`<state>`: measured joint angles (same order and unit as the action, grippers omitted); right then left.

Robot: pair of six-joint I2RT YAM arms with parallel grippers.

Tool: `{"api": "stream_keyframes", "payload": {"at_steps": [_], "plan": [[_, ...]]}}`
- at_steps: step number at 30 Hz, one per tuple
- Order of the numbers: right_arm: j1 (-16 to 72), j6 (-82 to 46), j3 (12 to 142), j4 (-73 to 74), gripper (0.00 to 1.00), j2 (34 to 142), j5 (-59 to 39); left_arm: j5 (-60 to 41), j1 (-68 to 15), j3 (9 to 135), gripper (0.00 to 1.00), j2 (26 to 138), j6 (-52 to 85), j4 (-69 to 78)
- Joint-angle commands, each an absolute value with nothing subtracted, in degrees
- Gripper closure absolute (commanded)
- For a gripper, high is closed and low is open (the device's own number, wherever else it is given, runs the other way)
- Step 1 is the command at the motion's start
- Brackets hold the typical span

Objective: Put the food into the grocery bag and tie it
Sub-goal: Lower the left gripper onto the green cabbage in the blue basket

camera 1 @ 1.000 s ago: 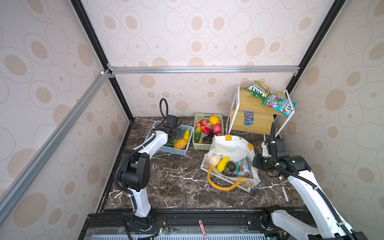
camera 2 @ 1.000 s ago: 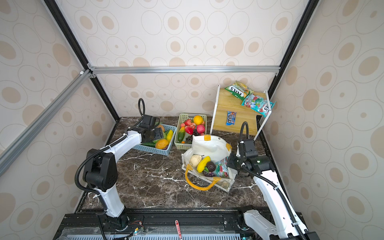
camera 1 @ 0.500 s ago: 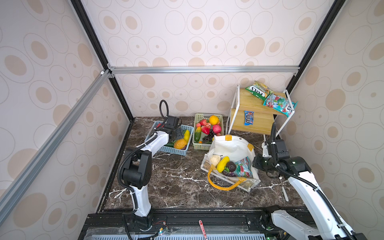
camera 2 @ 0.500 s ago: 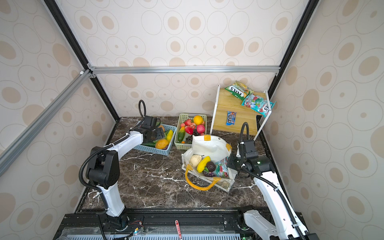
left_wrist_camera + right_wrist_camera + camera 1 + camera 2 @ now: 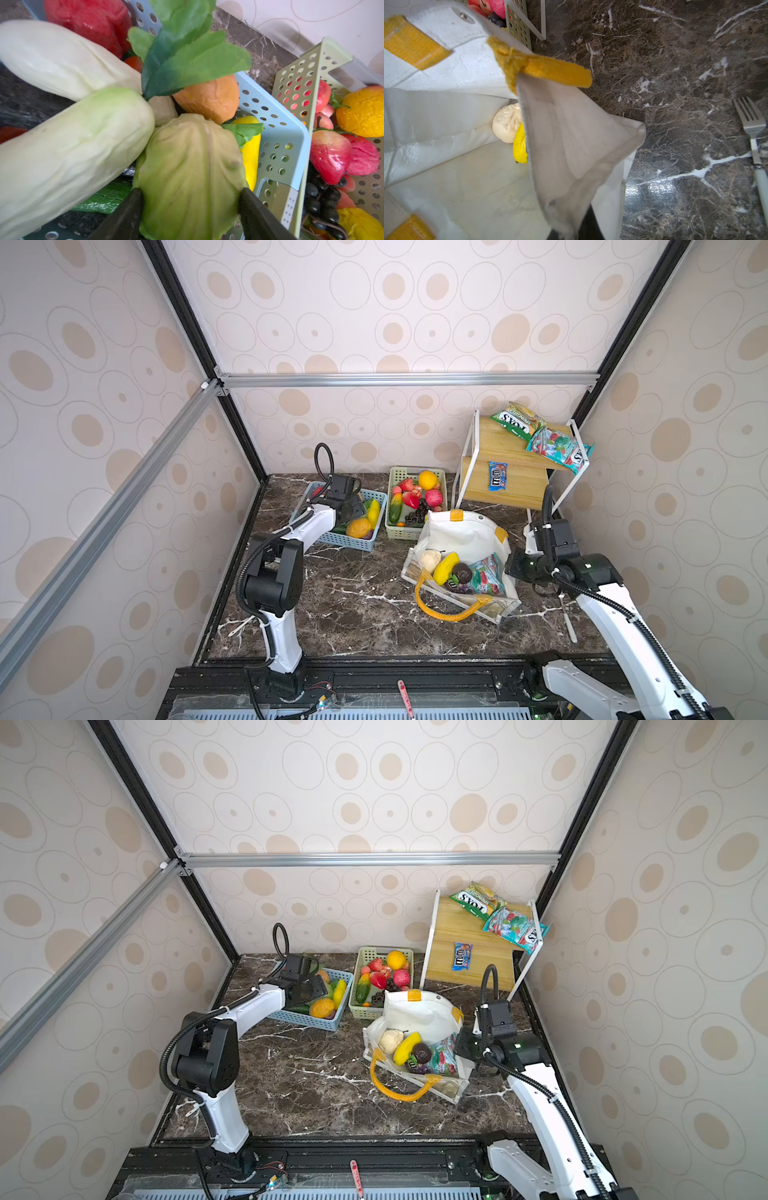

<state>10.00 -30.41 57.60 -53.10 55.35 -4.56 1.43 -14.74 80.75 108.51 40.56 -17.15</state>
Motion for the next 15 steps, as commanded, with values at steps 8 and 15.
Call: {"api": "stream_keyframes", "payload": {"at_steps": [8,15], "plan": [[10.02,-30.83,57.04,-55.03,0.91,55.63,-5.64,0.10,-14.43,80.60,0.50,109.71,40.61,-16.67],[9.99,-30.89,57.17,-54.74,0.91,56.03,-5.63,-0.50,-14.50,80.77,0.63,110.03,40.30,-16.53]]}}
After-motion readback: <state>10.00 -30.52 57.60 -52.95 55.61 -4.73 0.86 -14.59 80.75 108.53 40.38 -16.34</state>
